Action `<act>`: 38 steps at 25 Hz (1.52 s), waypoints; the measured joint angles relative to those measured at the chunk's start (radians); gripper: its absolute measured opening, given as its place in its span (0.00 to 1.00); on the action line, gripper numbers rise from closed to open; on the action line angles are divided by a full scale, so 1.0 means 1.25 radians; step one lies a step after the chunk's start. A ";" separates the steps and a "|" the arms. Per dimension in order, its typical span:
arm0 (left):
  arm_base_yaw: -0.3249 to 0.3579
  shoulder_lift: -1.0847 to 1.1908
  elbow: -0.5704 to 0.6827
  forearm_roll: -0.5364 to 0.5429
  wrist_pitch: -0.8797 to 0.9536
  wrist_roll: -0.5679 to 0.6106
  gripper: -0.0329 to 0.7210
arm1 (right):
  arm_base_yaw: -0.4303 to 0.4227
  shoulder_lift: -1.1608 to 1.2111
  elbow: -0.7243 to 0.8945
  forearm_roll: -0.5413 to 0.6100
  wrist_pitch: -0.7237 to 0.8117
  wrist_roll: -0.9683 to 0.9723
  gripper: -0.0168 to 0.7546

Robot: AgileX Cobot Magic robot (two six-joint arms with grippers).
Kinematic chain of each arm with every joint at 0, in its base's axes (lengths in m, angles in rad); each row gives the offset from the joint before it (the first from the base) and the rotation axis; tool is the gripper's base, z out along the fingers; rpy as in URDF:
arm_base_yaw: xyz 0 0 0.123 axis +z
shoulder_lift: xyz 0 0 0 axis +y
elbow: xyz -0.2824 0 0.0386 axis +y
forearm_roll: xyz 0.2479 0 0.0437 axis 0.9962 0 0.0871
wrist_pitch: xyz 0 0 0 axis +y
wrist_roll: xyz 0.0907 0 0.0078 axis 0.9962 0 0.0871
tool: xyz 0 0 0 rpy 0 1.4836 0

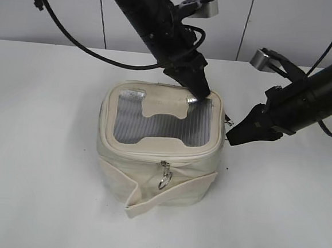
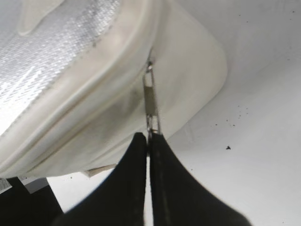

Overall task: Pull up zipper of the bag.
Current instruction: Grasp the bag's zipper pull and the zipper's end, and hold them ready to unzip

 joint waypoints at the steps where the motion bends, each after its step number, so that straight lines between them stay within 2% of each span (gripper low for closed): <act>1: 0.000 0.000 0.000 0.000 0.000 0.000 0.14 | 0.000 -0.010 0.000 -0.010 0.009 0.008 0.03; 8: 0.000 0.000 0.000 -0.003 0.004 0.000 0.14 | 0.005 -0.060 -0.001 -0.092 0.068 0.080 0.03; 14: -0.001 0.000 0.000 -0.003 0.006 0.000 0.14 | 0.064 -0.084 0.003 -0.158 0.095 0.139 0.03; 22: -0.001 0.000 0.000 -0.003 0.013 0.001 0.14 | 0.184 -0.132 0.014 -0.237 0.122 0.213 0.03; 29: -0.001 -0.001 0.000 -0.003 0.013 0.001 0.14 | 0.320 -0.151 0.014 -0.234 0.141 0.257 0.03; 38: -0.002 -0.002 0.000 -0.006 0.045 0.003 0.14 | 0.504 -0.135 -0.010 -0.173 -0.040 0.217 0.03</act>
